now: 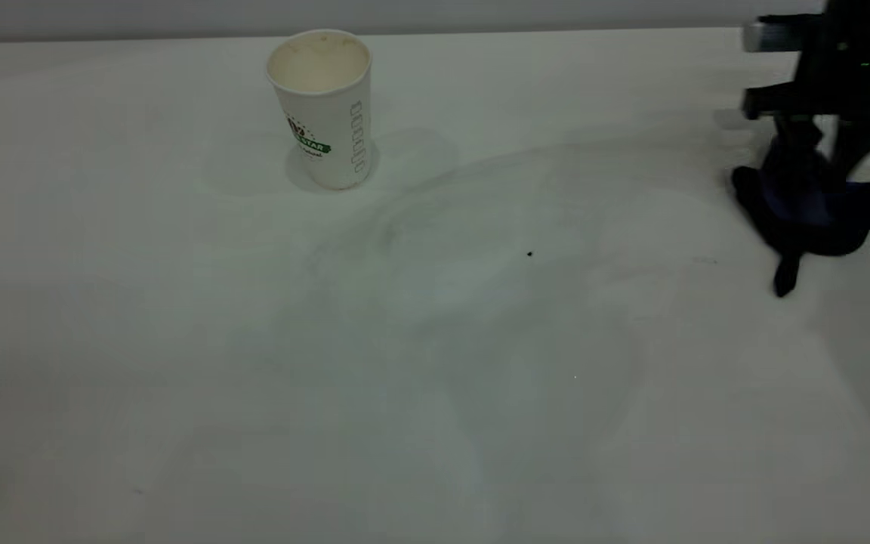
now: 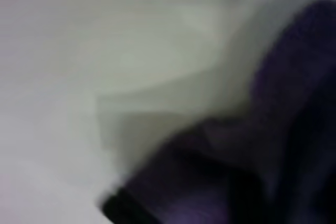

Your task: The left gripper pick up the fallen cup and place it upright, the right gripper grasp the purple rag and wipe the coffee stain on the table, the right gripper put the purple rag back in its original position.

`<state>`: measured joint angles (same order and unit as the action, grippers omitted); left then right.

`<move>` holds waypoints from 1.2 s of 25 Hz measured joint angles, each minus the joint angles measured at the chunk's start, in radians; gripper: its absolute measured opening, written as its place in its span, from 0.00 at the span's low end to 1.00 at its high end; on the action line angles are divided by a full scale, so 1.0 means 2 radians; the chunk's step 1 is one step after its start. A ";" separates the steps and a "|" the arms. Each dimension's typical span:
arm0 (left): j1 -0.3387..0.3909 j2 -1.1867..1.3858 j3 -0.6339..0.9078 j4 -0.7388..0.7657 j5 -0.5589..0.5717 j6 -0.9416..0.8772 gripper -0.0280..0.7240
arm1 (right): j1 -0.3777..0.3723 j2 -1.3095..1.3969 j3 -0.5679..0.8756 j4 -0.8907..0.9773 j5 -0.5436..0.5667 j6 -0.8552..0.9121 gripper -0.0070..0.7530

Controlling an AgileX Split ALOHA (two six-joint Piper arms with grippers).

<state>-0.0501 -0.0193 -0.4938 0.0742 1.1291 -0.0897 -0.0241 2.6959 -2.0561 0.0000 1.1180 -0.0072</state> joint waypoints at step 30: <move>0.000 0.000 0.000 0.000 0.000 0.000 0.57 | 0.082 -0.808 0.464 0.029 0.061 -0.057 0.96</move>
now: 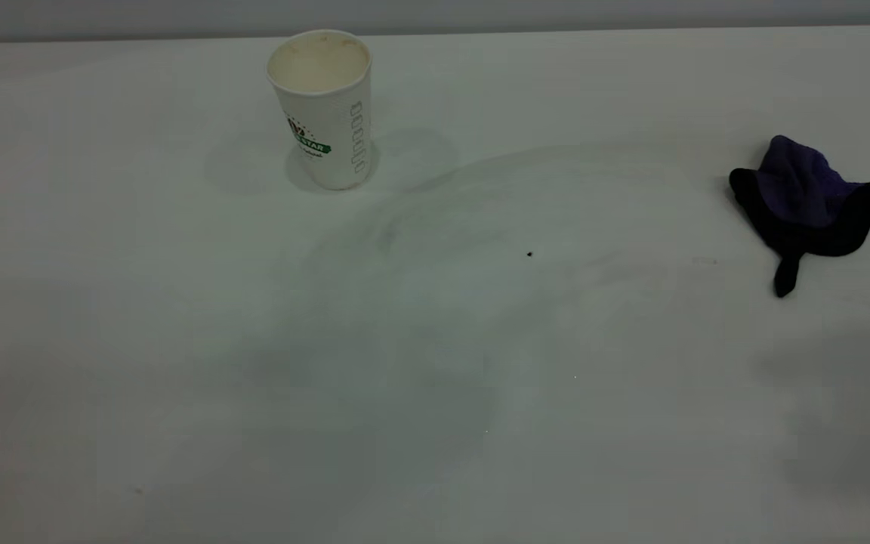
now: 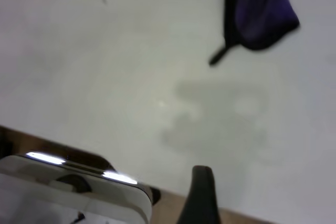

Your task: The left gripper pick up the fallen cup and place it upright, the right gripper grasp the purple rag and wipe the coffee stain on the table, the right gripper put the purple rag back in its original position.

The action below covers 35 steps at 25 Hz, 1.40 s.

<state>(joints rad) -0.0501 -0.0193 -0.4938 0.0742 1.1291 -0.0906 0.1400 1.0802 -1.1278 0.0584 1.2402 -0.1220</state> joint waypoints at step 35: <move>0.000 0.000 0.000 0.000 0.000 0.000 0.57 | -0.039 -0.548 0.330 -0.015 -0.049 0.048 0.87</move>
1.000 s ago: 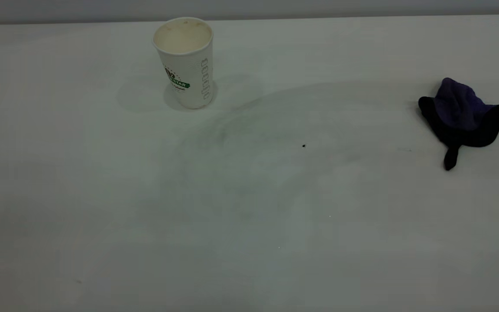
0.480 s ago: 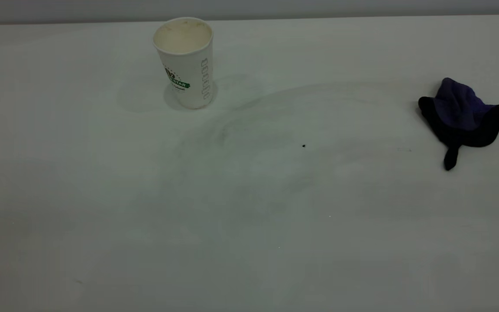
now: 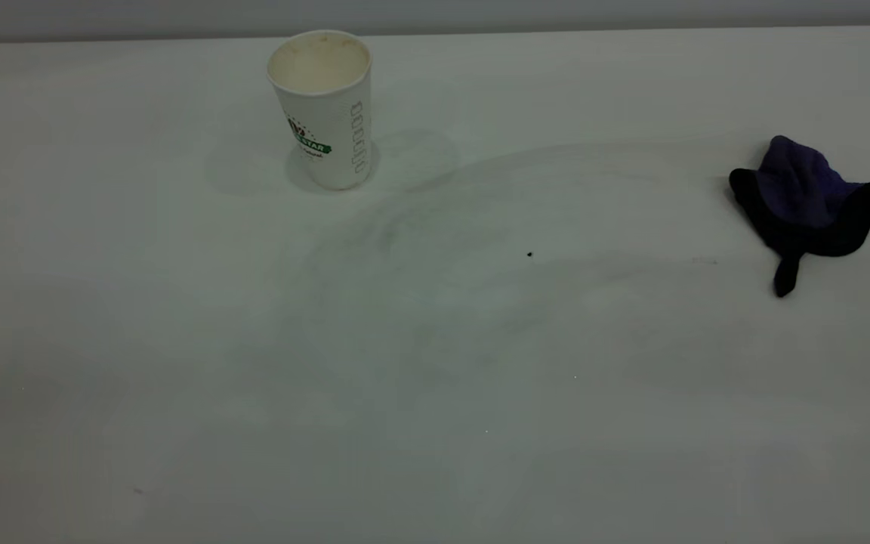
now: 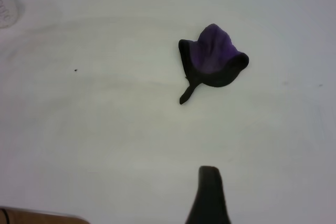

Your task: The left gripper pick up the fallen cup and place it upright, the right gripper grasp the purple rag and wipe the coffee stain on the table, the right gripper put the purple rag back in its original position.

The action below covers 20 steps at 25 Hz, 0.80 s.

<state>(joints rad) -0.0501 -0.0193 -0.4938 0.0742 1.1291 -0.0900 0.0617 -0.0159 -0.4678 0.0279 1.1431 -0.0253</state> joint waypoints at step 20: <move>0.000 0.000 0.000 0.000 0.000 0.000 0.57 | 0.000 0.000 0.000 -0.005 0.000 -0.001 0.62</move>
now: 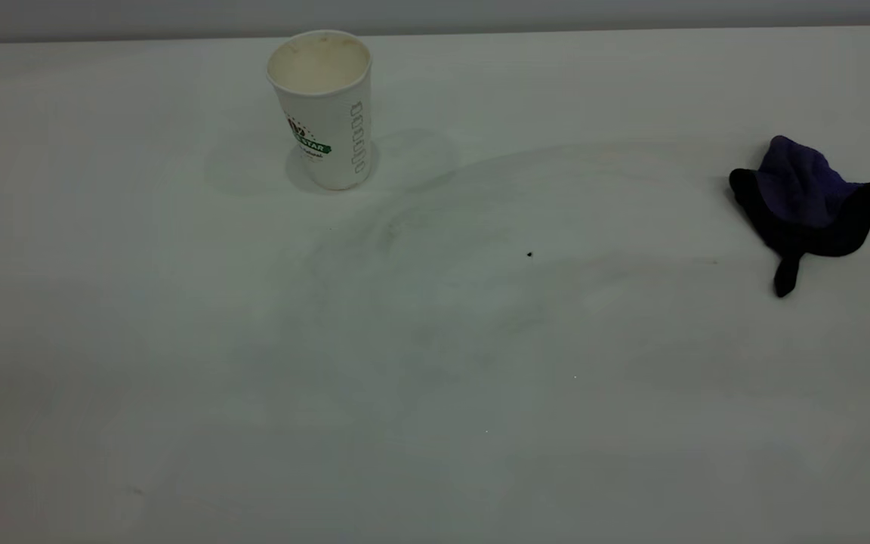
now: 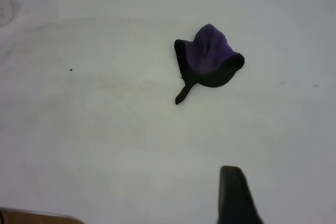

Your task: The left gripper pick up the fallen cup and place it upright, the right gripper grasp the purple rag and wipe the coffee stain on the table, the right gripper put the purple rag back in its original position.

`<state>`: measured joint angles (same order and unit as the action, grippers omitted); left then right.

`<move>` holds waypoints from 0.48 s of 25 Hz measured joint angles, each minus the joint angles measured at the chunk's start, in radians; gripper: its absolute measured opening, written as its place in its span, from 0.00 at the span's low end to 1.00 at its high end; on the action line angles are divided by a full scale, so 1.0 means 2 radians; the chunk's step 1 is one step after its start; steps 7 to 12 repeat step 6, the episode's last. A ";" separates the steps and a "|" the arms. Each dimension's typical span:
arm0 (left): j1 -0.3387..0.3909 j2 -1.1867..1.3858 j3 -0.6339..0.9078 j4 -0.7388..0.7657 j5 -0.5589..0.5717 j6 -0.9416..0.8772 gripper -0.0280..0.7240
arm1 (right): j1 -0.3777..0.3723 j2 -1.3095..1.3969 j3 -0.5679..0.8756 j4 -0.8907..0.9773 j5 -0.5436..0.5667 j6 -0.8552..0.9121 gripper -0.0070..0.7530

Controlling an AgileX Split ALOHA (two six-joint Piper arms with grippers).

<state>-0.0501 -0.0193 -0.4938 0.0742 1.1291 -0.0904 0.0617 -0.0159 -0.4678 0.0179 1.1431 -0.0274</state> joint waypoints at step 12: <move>0.000 0.000 0.000 0.000 0.000 0.000 0.57 | 0.000 0.000 0.000 0.000 0.000 0.000 0.52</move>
